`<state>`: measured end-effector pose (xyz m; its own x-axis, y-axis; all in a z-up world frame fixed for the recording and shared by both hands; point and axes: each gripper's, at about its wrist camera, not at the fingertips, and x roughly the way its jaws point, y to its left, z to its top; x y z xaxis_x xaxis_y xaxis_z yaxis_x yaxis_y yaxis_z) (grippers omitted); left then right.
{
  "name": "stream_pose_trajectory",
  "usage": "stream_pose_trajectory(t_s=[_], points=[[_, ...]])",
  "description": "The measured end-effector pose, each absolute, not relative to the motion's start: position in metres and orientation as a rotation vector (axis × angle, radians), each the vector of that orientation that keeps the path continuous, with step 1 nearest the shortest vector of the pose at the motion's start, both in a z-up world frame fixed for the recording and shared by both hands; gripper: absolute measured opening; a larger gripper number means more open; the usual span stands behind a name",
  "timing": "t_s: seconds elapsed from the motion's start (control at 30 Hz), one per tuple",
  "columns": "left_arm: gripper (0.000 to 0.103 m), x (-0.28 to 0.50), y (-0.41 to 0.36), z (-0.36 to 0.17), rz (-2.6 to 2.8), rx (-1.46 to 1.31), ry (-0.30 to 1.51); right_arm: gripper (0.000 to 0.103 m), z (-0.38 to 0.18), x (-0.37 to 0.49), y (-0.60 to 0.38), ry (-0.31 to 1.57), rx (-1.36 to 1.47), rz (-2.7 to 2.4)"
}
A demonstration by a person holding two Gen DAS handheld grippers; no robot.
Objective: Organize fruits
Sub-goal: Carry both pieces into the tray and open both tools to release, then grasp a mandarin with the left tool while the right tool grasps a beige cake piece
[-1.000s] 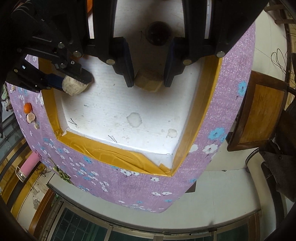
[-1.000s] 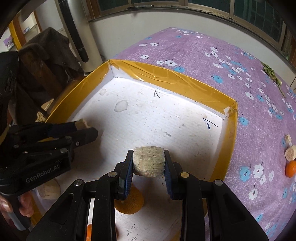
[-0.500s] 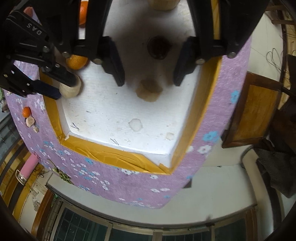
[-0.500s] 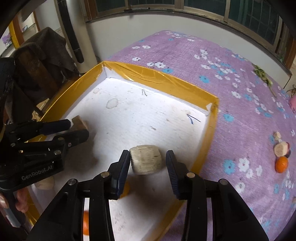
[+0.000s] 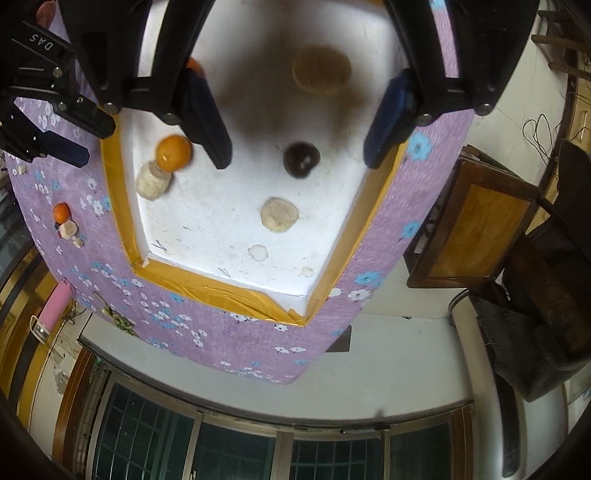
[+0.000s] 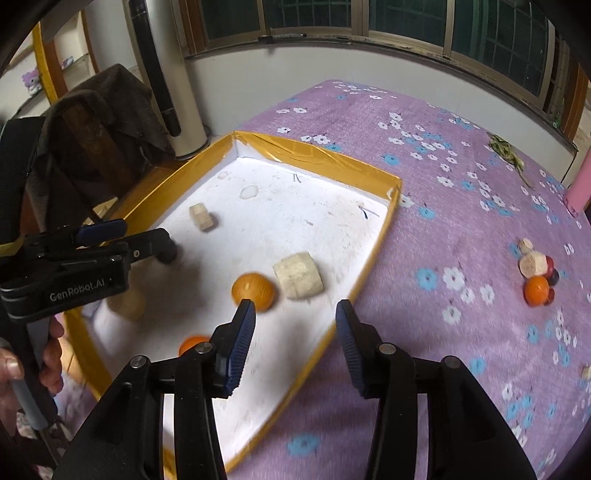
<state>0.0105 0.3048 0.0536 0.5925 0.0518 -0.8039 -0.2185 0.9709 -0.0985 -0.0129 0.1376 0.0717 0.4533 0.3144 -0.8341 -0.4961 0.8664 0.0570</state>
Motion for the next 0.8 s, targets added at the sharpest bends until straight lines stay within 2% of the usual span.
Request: stream_pose_trajectory(t_s=[0.1, 0.23, 0.8], points=[[0.085, -0.003, 0.297, 0.059, 0.173, -0.187, 0.907, 0.053, 0.074, -0.026, 0.125, 0.971, -0.208, 0.504], [0.090, -0.017, 0.283, 0.066, 0.190, -0.167, 0.882, 0.056, 0.076, -0.044, 0.108, 0.959, -0.220, 0.499], [0.092, -0.018, 0.179, 0.079, 0.063, -0.120, 0.897, 0.061, 0.076, -0.069, -0.014, 0.945, -0.088, 0.330]])
